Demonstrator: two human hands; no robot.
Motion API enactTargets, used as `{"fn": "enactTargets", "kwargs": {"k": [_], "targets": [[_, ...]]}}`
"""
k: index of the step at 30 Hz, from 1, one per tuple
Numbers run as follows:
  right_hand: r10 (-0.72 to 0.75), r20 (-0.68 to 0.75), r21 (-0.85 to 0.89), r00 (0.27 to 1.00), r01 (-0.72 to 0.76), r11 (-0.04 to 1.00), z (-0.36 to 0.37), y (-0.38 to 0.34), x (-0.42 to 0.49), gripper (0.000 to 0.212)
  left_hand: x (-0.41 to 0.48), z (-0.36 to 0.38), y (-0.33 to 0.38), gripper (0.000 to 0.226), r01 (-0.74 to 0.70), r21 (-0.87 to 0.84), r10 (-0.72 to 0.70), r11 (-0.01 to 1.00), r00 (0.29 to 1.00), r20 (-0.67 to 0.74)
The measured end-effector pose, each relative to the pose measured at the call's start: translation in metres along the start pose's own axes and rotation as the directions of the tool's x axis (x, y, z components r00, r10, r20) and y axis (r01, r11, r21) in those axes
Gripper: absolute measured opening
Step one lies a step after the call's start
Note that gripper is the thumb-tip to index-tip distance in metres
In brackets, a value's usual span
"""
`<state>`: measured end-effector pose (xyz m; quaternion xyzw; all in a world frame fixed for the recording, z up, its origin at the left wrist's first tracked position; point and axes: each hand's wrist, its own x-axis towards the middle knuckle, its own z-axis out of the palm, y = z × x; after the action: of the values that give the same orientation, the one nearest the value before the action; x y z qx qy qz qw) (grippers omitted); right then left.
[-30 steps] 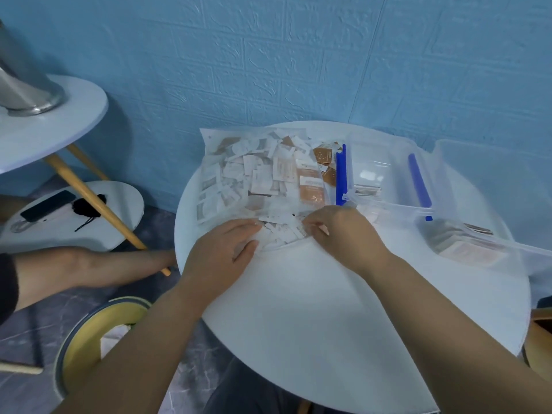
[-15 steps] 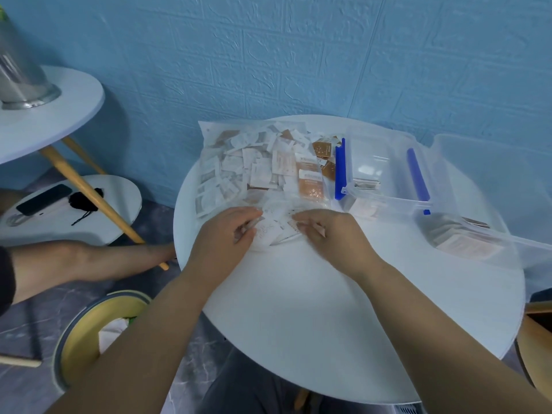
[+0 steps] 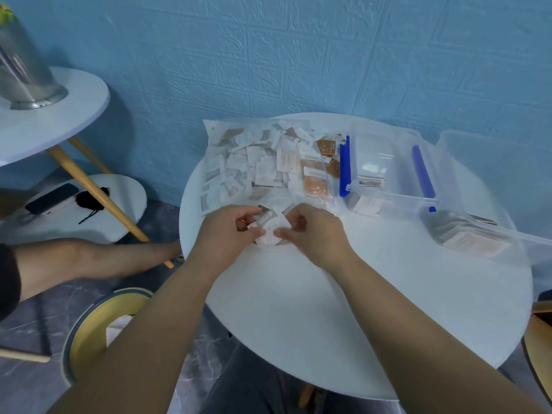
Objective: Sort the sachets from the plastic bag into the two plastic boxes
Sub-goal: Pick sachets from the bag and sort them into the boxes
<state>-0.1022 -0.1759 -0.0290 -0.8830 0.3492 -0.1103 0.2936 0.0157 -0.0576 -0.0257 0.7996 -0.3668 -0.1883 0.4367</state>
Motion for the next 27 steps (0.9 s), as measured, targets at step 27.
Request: {"fn": "enactTargets", "kwargs": {"k": [27], "targets": [[-0.023, 0.047, 0.657, 0.999, -0.013, 0.753, -0.011, 0.009, -0.01, 0.022, -0.018, 0.018, 0.007, 0.028, -0.104, -0.17, 0.068, 0.98, 0.977, -0.201]]}}
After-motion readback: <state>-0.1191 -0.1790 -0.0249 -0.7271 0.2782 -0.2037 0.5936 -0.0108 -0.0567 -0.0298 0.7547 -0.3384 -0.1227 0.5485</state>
